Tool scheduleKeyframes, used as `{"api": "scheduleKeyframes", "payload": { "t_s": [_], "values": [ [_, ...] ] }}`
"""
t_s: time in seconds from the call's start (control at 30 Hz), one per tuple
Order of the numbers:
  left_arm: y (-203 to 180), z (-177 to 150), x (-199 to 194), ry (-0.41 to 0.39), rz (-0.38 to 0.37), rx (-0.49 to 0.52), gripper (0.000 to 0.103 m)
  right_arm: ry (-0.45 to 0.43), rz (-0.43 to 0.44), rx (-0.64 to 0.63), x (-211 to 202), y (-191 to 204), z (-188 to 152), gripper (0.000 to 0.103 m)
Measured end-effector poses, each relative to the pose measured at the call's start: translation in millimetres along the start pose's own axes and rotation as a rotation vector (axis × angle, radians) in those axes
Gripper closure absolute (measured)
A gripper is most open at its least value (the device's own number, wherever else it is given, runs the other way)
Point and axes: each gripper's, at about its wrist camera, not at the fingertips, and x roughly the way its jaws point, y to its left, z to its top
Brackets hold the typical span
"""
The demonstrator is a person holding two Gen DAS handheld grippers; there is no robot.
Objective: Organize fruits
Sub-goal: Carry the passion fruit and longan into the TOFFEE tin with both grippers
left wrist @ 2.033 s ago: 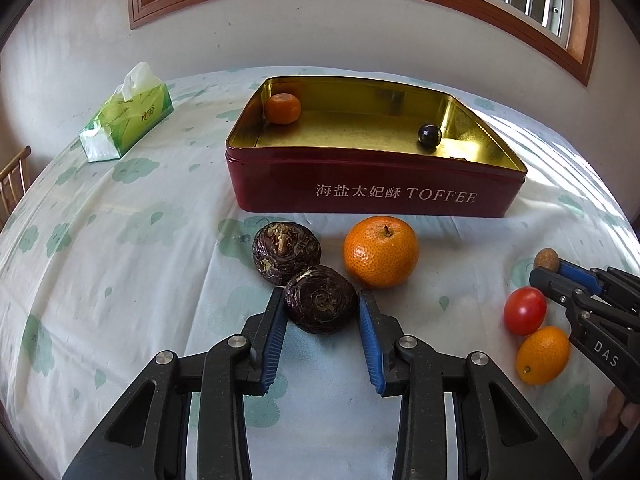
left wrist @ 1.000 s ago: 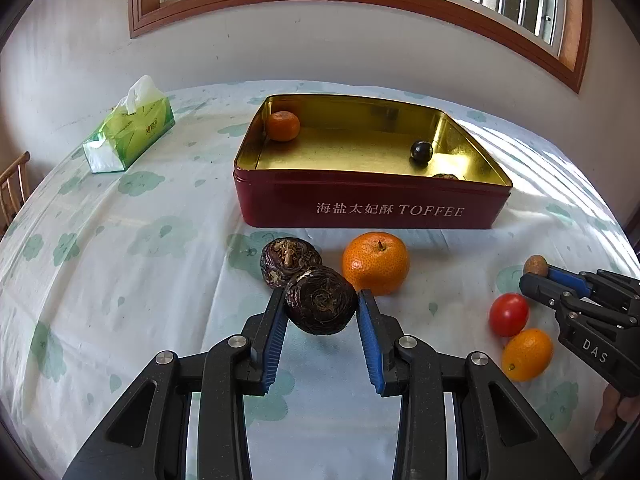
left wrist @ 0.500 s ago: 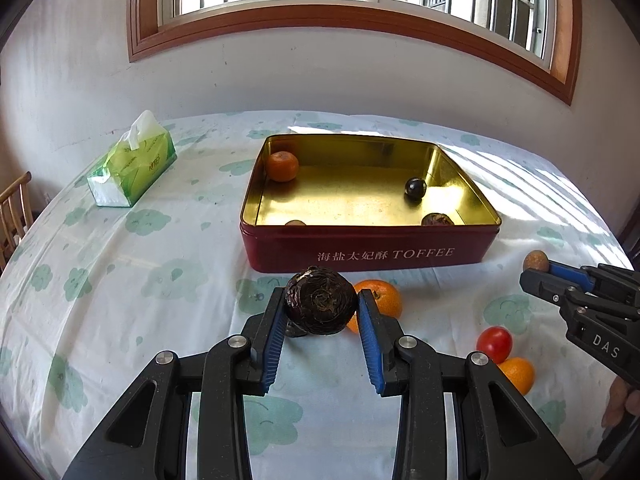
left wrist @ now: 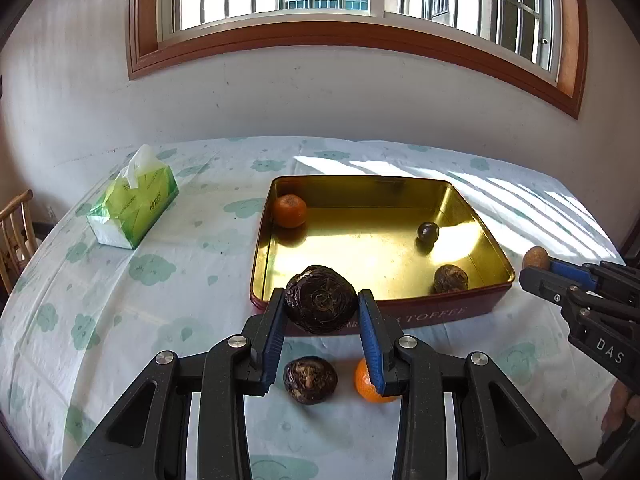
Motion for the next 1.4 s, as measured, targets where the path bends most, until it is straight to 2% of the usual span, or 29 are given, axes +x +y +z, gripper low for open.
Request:
{"api": "scheduleKeyframes", "payload": {
  "t_s": [0.27, 0.63, 1.4],
  "values": [
    [-1, 21, 28, 0.022, 0.017, 0.022, 0.067, 0.023, 0.006, -0.015, 25, 4, 18, 0.081],
    [-3, 22, 54, 0.072, 0.008, 0.031, 0.067, 0.067, 0.012, -0.017, 56, 3, 21, 0.081],
    [3, 16, 77, 0.116, 0.026, 0.024, 0.067, 0.092, 0.006, -0.021, 71, 6, 22, 0.080]
  ]
}}
